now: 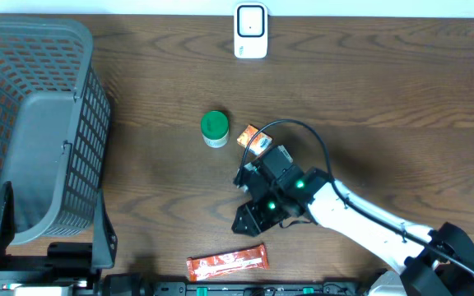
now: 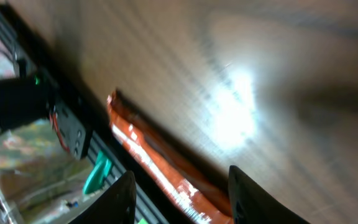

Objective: Scan the item barcode
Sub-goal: 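Move the right gripper down over the red Top bar at the front edge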

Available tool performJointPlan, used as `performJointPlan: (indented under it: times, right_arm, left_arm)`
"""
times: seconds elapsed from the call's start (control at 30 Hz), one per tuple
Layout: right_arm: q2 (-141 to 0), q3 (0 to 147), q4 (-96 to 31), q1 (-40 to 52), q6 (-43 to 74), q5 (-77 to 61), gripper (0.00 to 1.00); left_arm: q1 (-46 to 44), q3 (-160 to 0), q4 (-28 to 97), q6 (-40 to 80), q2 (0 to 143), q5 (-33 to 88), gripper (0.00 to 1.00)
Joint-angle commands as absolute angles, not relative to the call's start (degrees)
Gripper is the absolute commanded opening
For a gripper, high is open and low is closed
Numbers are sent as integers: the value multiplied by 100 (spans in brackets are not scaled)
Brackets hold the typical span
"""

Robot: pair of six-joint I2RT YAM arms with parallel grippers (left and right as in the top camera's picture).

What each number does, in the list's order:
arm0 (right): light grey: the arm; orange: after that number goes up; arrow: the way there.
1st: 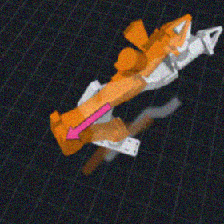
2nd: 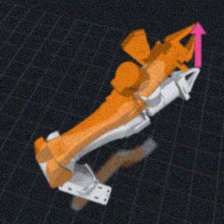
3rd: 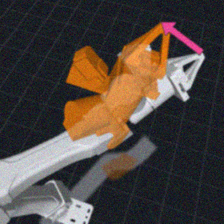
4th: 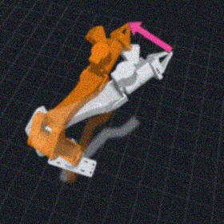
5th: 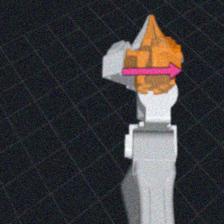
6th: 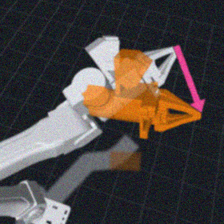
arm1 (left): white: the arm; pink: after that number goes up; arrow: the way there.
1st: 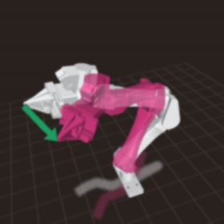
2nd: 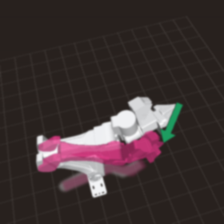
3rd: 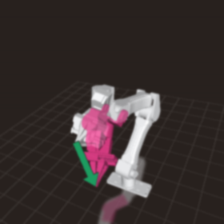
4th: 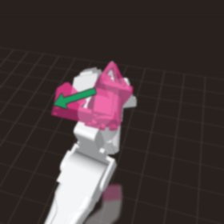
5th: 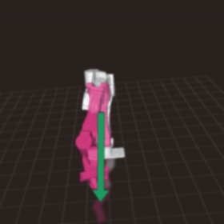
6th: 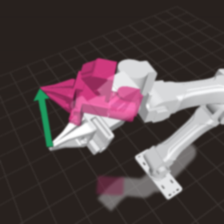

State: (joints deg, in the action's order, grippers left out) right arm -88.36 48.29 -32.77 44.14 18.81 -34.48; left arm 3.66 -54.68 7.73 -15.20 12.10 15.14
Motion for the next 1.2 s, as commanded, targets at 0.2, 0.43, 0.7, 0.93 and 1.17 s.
performJointPlan:
  times: [0.2, 0.43, 0.7, 0.93, 1.17]
  right_arm:
    - [-8879, 4853, -3391, 5319, 1776, -3238, 1]
    - [-8921, 4851, -3524, 5693, 1973, -3159, 1]
    - [-9142, 4851, -3232, 6160, 2331, -2840, 1]
    - [-9961, 4851, -2792, 6265, 2357, -3420, 1]
    - [-10645, 4853, -2637, 6427, 2484, -3411, 1]
  left_arm:
    - [395, -5461, 760, -1492, 1173, 1584, 87]
    - [395, -5459, 760, -1492, 1173, 1584, 87]
    - [395, -5459, 760, -1492, 1173, 1584, 87]
    - [395, -5459, 760, -1492, 1173, 1584, 87]
    - [395, -5459, 762, -1492, 1173, 1584, 87]
